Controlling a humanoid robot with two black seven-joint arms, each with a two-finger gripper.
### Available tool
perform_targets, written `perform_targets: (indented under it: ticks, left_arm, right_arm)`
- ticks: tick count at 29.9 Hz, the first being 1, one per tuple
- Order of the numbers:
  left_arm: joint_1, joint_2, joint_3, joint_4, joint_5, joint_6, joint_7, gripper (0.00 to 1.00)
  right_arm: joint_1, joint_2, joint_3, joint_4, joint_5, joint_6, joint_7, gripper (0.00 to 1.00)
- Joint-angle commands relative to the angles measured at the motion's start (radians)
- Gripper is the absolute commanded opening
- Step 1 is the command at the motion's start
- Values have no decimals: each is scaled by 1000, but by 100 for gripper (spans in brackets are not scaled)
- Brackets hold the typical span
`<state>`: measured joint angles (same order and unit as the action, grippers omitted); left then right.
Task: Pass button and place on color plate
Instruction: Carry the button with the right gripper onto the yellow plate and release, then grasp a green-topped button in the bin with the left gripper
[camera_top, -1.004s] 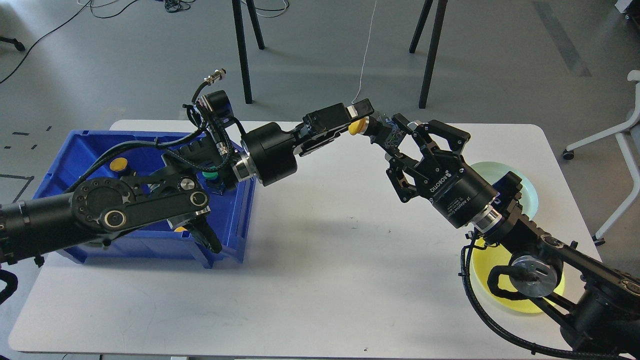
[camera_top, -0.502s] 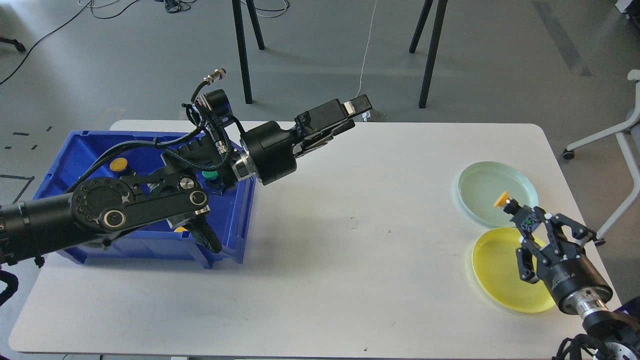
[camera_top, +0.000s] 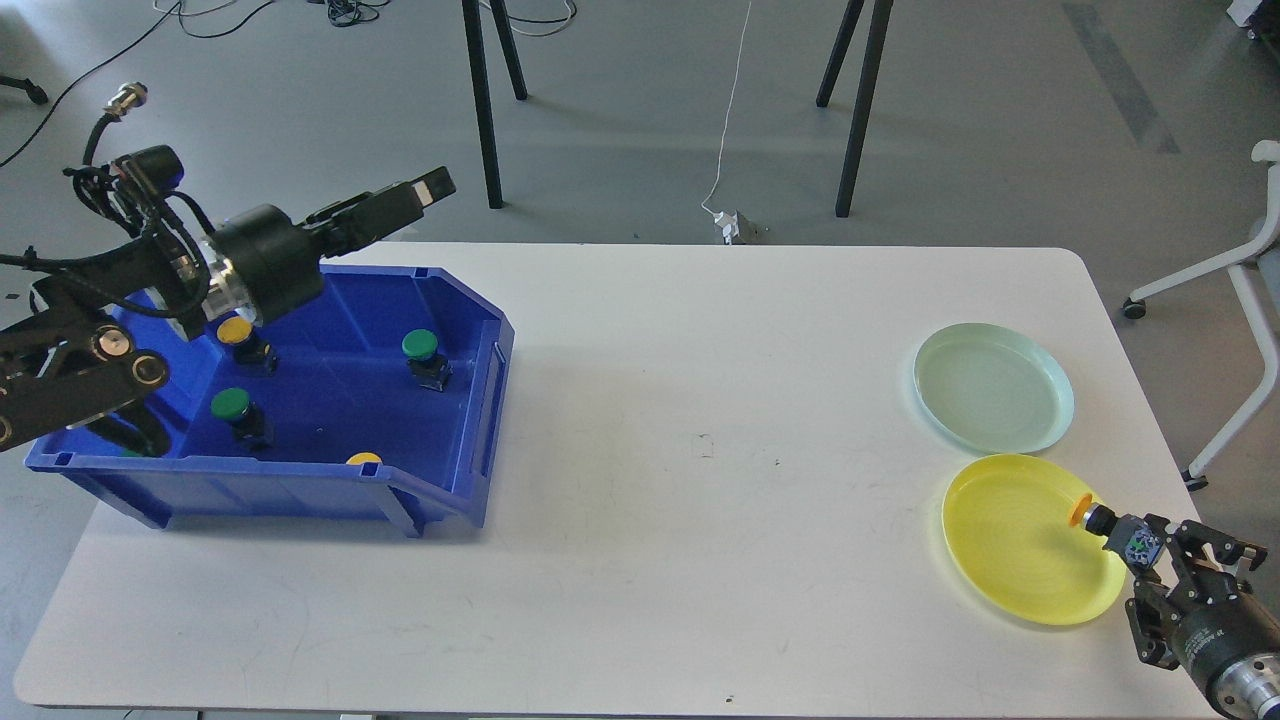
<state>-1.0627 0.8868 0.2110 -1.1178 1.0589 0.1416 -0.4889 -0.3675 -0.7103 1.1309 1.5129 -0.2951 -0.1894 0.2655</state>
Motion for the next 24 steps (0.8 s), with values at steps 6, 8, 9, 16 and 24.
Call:
perform_targets:
  ticks: [6, 8, 9, 16, 24]
  left_arm:
    - [70, -11, 192, 252, 151, 6, 0, 88]
    - [105, -44, 199, 317, 165, 7, 0, 88]
    - [116, -64, 199, 349, 173, 7, 0, 88]
    - [182, -132, 199, 506, 211, 10, 0, 87]
    - [187, -132, 199, 538, 211, 10, 0, 87]
  right_arm:
    - [35, 14, 128, 15, 46, 122, -8, 98]
    - [76, 11, 191, 16, 129, 189, -15, 98]
    - [102, 8, 216, 15, 167, 217, -26, 98]
    - [309, 11, 271, 9, 243, 269, -92, 98]
    - [318, 38, 274, 13, 251, 294, -92, 98]
